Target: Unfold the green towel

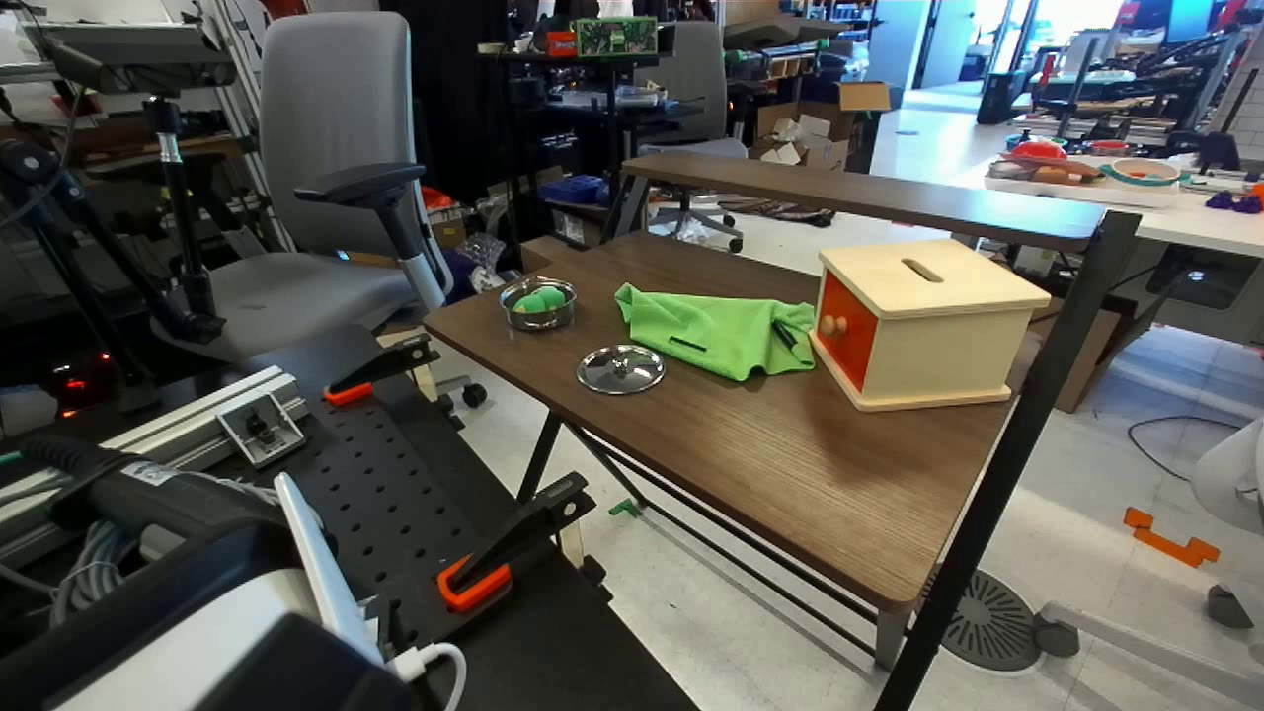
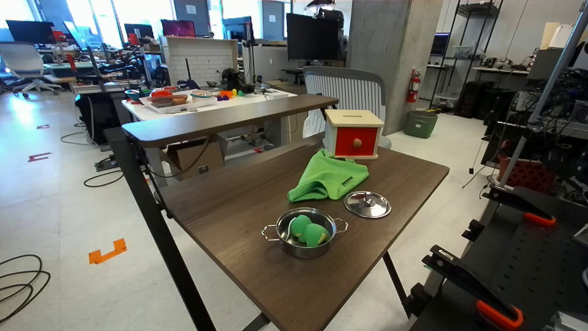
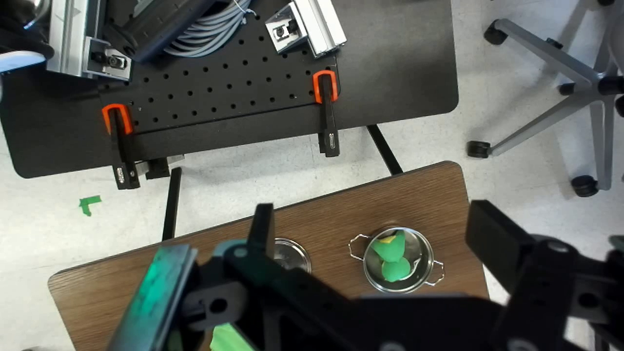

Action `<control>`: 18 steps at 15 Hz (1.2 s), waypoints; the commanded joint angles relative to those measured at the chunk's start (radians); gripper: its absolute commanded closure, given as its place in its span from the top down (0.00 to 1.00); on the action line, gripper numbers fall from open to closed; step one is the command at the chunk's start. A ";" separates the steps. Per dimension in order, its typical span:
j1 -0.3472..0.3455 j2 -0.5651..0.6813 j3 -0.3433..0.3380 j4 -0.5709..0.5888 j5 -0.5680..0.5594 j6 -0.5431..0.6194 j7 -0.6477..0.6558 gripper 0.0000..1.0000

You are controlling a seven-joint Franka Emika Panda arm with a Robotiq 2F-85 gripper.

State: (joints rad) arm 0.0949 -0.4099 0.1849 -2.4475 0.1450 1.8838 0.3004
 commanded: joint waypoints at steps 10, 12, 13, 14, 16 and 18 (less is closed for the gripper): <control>-0.104 0.105 -0.027 0.034 -0.015 0.221 0.249 1.00; -0.141 0.164 -0.041 0.051 -0.025 0.286 0.315 1.00; -0.158 0.196 -0.054 0.060 -0.027 0.325 0.344 1.00; -0.172 0.232 -0.070 0.070 -0.023 0.359 0.370 1.00; -0.187 0.312 -0.104 0.094 -0.002 0.423 0.420 1.00; -0.193 0.391 -0.132 0.119 -0.011 0.499 0.499 1.00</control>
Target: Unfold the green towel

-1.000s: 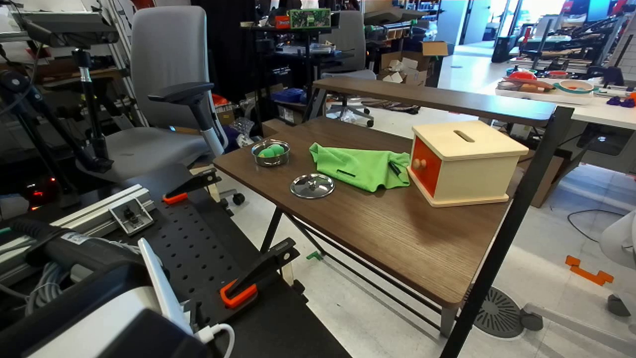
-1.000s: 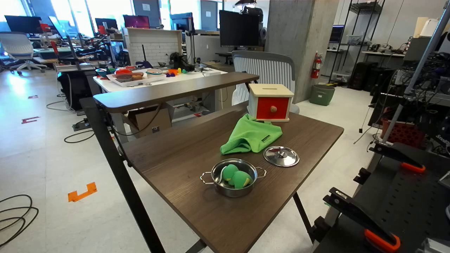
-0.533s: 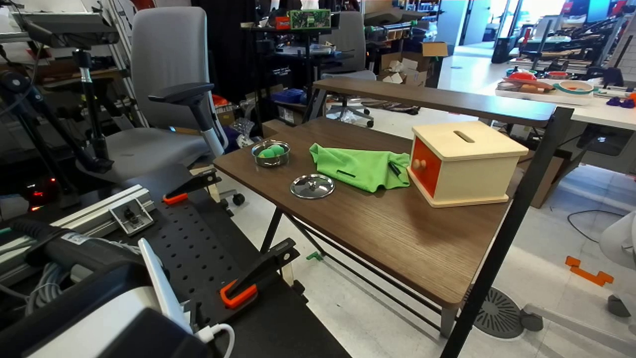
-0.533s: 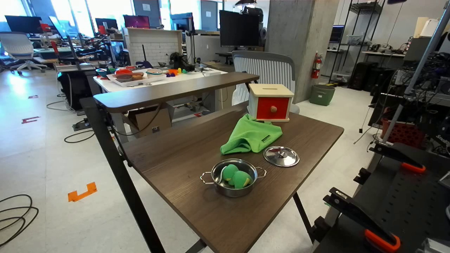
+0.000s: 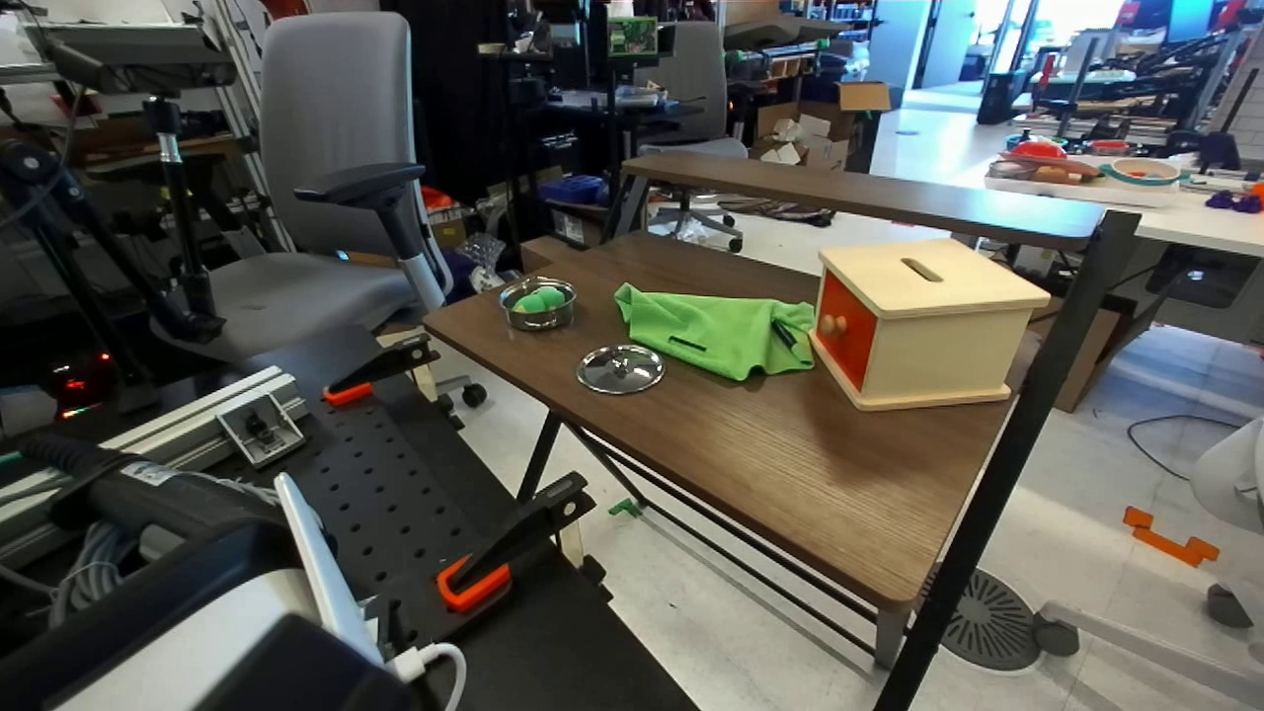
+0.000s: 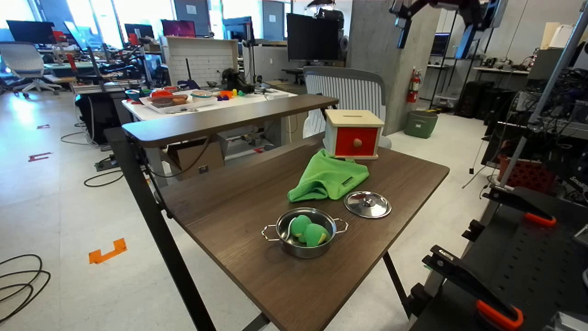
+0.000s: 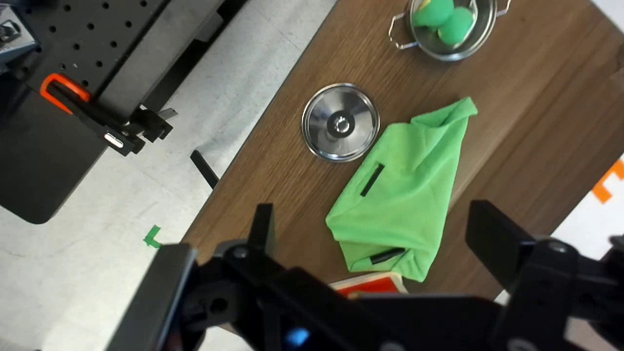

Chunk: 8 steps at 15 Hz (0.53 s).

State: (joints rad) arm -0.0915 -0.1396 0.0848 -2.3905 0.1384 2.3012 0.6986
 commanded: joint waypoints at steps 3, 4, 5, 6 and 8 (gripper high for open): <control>0.011 0.239 -0.071 0.097 -0.030 0.183 0.256 1.00; 0.021 0.278 -0.083 0.112 -0.032 0.202 0.290 1.00; 0.033 0.313 -0.093 0.122 -0.048 0.220 0.330 1.00; 0.044 0.347 -0.105 0.135 -0.062 0.235 0.363 1.00; 0.063 0.415 -0.125 0.161 -0.064 0.268 0.393 1.00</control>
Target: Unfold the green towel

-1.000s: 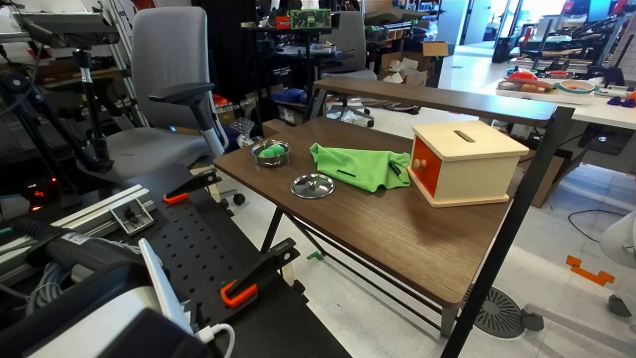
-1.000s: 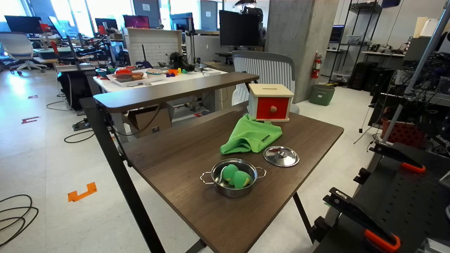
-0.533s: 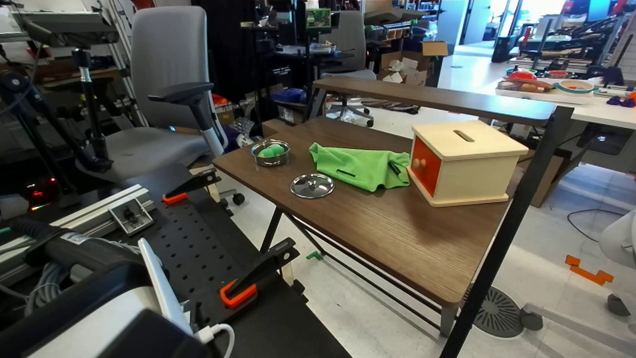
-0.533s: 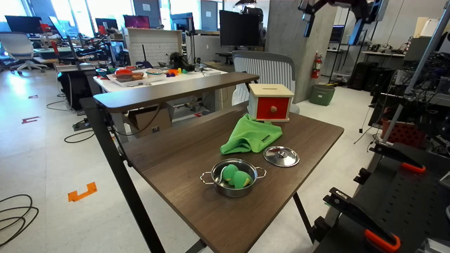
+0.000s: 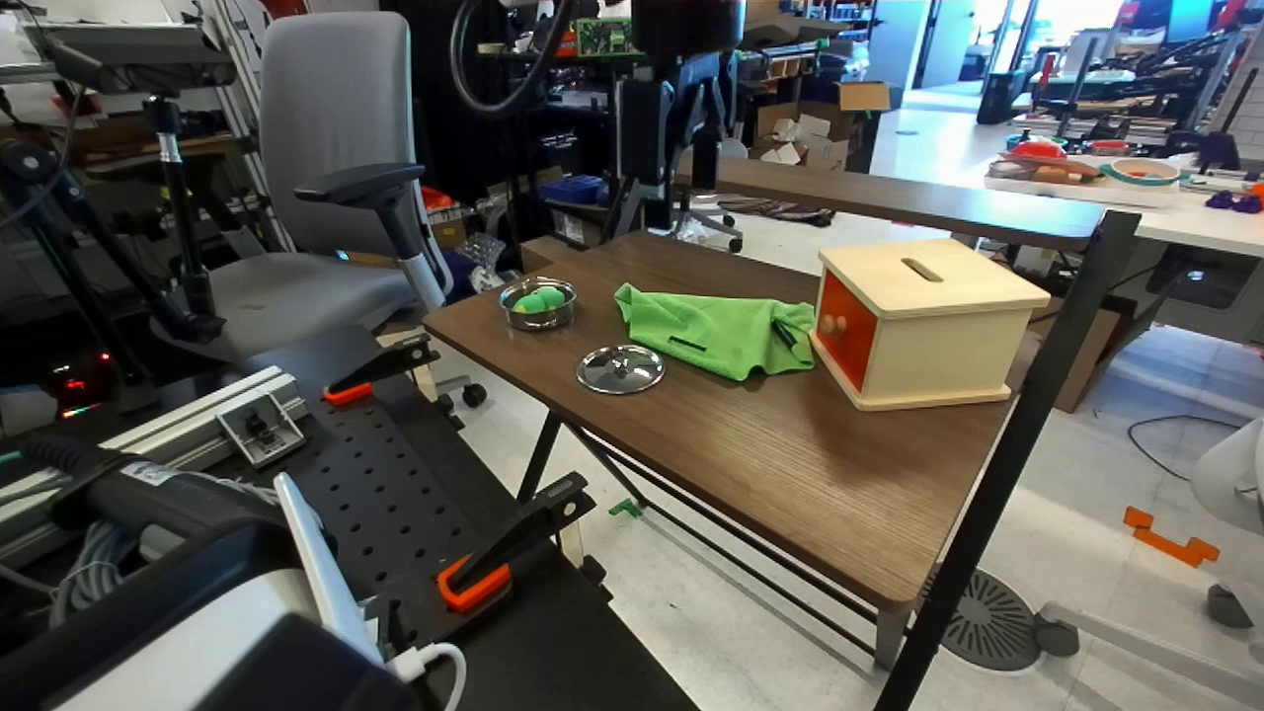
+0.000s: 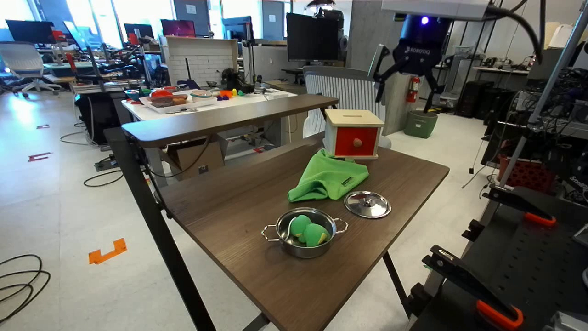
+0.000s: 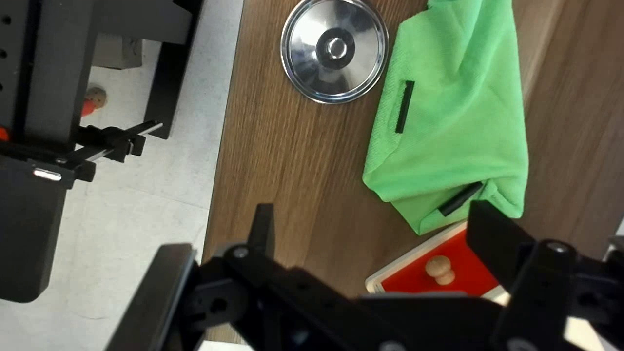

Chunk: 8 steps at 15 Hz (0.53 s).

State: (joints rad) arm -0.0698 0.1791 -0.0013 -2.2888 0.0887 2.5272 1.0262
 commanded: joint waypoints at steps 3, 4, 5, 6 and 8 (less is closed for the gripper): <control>0.084 0.208 -0.082 0.109 -0.052 0.083 0.115 1.00; 0.093 0.242 -0.091 0.129 -0.056 0.082 0.112 1.00; 0.103 0.277 -0.102 0.152 -0.058 0.083 0.111 1.00; 0.117 0.309 -0.118 0.172 -0.068 0.087 0.120 1.00; 0.124 0.368 -0.125 0.218 -0.051 0.083 0.106 1.00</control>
State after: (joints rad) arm 0.0228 0.4552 -0.0938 -2.1523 0.0443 2.5941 1.1167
